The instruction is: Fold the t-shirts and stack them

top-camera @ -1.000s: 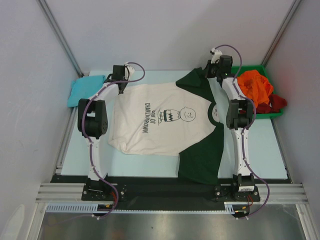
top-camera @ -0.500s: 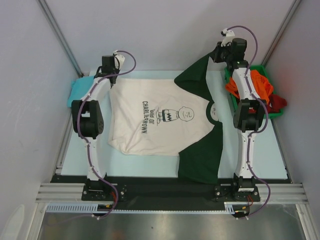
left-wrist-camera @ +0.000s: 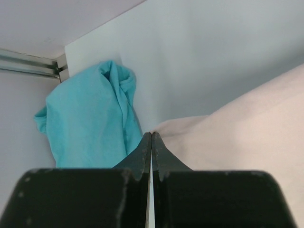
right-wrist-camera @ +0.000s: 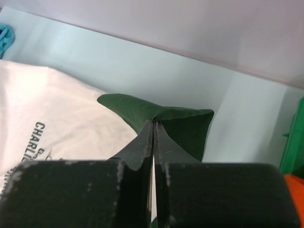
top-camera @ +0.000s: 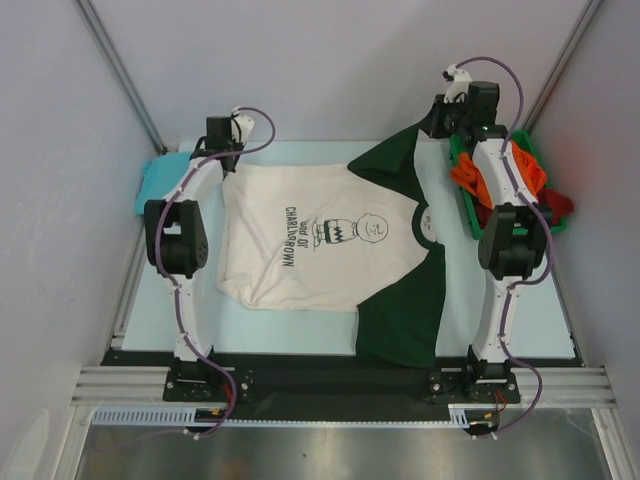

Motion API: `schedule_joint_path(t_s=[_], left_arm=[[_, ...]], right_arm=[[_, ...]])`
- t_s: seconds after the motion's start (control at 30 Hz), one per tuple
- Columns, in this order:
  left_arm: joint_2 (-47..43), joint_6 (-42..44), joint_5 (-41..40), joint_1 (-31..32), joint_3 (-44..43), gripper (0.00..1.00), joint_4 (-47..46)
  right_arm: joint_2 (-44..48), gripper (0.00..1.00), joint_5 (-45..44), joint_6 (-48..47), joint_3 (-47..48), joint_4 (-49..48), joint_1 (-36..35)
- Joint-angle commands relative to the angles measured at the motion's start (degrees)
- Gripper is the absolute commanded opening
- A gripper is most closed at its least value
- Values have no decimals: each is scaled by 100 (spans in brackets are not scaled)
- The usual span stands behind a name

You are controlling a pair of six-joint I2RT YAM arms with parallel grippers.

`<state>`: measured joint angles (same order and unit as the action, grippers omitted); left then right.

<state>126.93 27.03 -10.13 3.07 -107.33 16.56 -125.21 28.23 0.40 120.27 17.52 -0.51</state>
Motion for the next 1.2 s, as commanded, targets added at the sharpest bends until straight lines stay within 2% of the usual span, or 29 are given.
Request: schedule_joint_path(t_s=[0.0,0.23,0.5,1.03,1.17], left_arm=[[-564,13,344,-26,142,0,-162],[-1073,-4,556,-26,572,0,-117],[-2023,-162,512,-96,1829,0,-706],[-2832,-189,784,-184,2471,0,-232],[-2999,-198,820,-184,2786,0,-223]], right_arm=[[900,0,157,-23,-336,32,7],[1796,0,183,-23,-1189,59,7],[2703,0,113,-163,-2279,15,192],[4011,0,122,-181,-3518,94,350],[4408,0,104,-76,-4097,85,350]])
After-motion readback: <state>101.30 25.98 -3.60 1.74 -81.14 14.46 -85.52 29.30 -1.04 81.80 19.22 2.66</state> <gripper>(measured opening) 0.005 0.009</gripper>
